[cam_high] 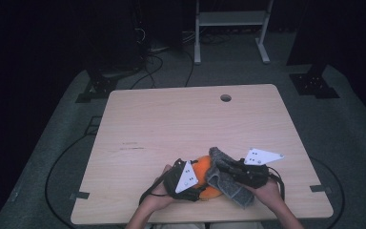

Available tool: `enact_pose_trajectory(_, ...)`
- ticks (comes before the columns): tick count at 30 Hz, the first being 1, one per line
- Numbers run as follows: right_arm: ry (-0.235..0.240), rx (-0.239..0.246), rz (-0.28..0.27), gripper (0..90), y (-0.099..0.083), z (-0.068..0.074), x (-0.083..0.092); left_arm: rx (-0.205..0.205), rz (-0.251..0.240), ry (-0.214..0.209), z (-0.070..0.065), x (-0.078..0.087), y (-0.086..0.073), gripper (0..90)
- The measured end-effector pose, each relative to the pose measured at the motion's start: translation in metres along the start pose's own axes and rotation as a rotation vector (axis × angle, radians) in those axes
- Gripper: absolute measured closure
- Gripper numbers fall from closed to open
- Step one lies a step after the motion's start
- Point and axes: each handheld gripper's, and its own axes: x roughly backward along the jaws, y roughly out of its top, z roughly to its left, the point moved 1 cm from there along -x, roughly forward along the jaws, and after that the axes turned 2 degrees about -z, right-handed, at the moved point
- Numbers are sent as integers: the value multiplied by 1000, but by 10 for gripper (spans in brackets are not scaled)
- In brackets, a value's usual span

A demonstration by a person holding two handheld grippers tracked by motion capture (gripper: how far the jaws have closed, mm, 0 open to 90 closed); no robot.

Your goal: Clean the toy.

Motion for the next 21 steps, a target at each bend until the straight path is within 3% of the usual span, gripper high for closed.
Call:
enact_pose_trajectory(2,-86,13,39,792,-2,-6,4,20,-11,-13,2,0,-2,227)
enact_pose_trajectory(4,-148,-10,67,794,-5,-13,6,22,-16,-16,3,1,-3,228)
enact_pose_trajectory(6,-102,-31,25,795,-2,-11,8,1,-14,-19,1,1,-2,228)
enact_pose_trajectory(9,-29,-22,-17,793,7,0,2,-19,-13,-25,-1,1,-1,227)
enact_pose_trajectory(11,-15,-18,-14,794,5,2,-1,1,-15,-43,1,2,-2,227)
enact_pose_trajectory(12,-8,-42,-18,794,2,-2,-1,21,-23,-55,4,3,-3,222)
enact_pose_trajectory(15,-48,-67,39,795,-5,-15,1,64,-26,-61,8,4,-2,180)
enact_pose_trajectory(18,-77,-88,62,798,-5,-19,6,42,-16,-46,7,2,-1,198)
enact_pose_trajectory(19,-68,-88,42,798,-3,-17,8,27,-17,-41,5,2,0,207)
enact_pose_trajectory(21,4,-87,-41,798,7,-8,11,-5,-30,-43,0,1,1,223)
